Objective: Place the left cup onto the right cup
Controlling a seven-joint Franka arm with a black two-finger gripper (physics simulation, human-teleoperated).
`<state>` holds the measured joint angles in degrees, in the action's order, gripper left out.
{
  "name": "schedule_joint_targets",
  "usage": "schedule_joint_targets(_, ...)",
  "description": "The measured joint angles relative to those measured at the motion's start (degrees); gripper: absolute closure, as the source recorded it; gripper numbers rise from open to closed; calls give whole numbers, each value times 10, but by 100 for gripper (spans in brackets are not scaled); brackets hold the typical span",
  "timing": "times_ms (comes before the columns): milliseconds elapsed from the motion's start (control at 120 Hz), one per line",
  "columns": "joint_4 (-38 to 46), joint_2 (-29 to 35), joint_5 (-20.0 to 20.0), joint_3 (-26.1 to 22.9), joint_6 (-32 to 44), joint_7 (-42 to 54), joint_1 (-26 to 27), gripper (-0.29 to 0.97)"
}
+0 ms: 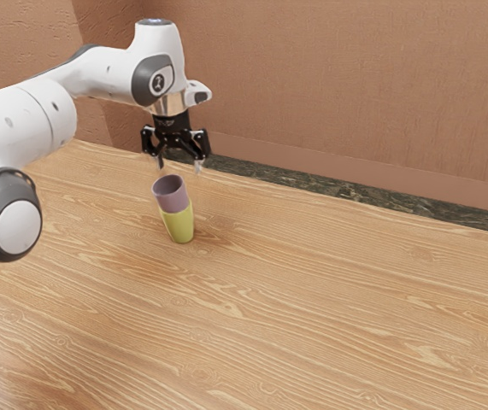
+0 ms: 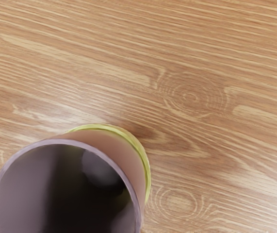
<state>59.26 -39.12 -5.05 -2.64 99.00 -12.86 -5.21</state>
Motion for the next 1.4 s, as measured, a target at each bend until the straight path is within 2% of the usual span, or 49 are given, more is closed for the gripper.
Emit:
schedule_joint_targets(292,64,65,-27,0,-2,7,10,0)
schedule_joint_targets(417,116,113,-37,-1,0,10,14,0)
schedule_joint_targets(625,187,190,-36,0,4,12,17,0)
schedule_joint_targets(825,213,230,-37,1,5,-5,29,0)
schedule_joint_targets(1108,306,325,-41,3,5,-34,31,0)
schedule_joint_targets(1400,368,384,-77,8,6,-46,46,0)
